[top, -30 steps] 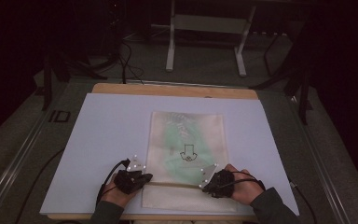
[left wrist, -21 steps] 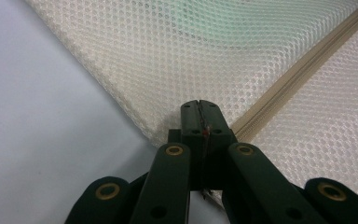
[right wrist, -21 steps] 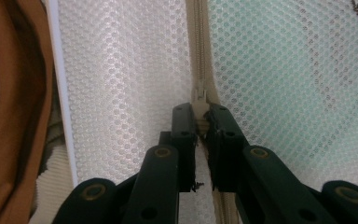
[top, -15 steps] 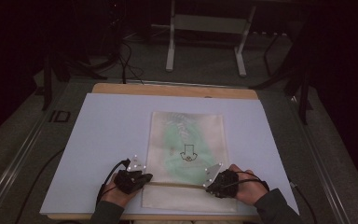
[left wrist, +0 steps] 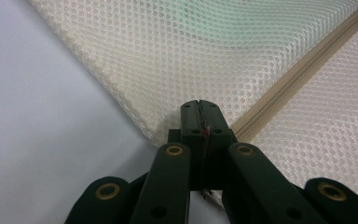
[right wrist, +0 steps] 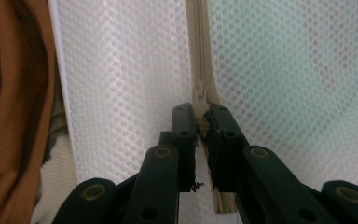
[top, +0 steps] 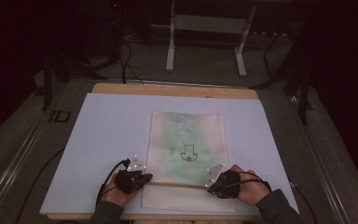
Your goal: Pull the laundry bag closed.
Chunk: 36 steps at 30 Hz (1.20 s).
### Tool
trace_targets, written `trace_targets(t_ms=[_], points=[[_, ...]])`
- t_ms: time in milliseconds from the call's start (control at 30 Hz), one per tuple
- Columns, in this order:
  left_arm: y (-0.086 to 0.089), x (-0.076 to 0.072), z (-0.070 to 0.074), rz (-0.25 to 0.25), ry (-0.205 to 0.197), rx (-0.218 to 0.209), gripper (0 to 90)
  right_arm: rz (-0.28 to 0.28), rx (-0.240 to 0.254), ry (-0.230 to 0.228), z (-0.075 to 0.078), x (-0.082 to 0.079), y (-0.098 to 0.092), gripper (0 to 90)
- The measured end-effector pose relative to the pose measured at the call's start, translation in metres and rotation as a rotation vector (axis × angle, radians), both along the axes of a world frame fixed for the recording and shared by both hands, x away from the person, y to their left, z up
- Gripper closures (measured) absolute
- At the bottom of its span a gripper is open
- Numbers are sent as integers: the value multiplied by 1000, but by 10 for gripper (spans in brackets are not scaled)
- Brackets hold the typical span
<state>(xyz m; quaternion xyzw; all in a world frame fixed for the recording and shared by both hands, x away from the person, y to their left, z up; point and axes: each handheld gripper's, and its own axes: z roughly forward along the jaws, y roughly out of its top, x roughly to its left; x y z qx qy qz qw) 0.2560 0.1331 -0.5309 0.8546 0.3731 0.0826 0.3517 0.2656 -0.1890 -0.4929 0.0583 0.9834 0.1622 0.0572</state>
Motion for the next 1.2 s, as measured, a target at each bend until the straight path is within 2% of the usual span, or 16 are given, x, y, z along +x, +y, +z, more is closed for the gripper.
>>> trace_targets(t_ms=[433, 1000, 1200], points=[[0, 0, 0, 3, 1, -2, 894, -30, 3, -6, 1, -1, -17, 825], [-2, -1, 1, 9, -8, 17, 893, -106, -9, -7, -1, 6, -46, 824], [-3, -2, 1, 12, -11, 24, 893, -129, -2, -25, 1, 9, -52, 824]])
